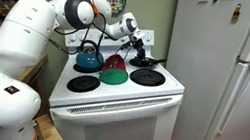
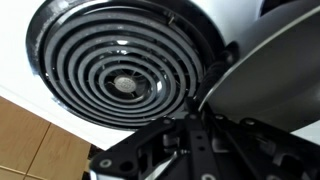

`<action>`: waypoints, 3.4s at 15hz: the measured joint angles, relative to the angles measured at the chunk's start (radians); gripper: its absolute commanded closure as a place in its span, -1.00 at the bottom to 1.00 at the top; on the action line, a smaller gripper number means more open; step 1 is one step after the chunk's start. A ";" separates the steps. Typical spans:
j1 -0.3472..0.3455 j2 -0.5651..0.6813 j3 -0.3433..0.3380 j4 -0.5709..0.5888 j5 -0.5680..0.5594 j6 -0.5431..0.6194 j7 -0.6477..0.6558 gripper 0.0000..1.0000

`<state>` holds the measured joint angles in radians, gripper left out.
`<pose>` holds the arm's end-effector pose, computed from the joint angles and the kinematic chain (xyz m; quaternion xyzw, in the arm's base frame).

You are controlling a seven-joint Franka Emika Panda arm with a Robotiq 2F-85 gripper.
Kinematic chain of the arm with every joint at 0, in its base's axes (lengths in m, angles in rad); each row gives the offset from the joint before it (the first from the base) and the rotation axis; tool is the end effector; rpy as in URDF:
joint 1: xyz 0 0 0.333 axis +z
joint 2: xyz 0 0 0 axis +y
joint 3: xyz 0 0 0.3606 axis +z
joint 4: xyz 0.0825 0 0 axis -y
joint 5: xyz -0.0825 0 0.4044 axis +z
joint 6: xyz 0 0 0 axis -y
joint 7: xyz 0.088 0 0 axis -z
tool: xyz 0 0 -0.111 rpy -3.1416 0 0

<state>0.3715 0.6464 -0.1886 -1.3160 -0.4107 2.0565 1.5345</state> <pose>0.7718 0.1576 0.4041 0.8187 -0.5198 0.2135 0.1185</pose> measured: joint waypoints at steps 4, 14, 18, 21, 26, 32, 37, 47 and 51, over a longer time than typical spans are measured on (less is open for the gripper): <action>0.000 -0.006 0.006 0.024 -0.001 -0.101 0.002 0.98; -0.013 0.003 0.040 0.034 0.000 -0.234 -0.007 -0.02; -0.043 0.023 0.103 0.030 0.087 -0.256 -0.010 -0.65; -0.053 0.024 0.116 0.031 0.122 -0.258 -0.010 -1.00; -0.077 0.014 0.132 0.056 0.178 -0.254 -0.035 -1.00; -0.093 -0.001 0.139 0.065 0.189 -0.252 -0.050 -1.00; -0.106 0.026 0.114 0.106 0.190 -0.147 0.142 -1.00; -0.136 0.049 0.047 0.123 0.169 -0.091 0.308 -1.00; -0.142 0.041 0.023 0.105 0.145 -0.095 0.328 -1.00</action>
<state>0.2295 0.6878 -0.1652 -1.2111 -0.2659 1.9613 1.8628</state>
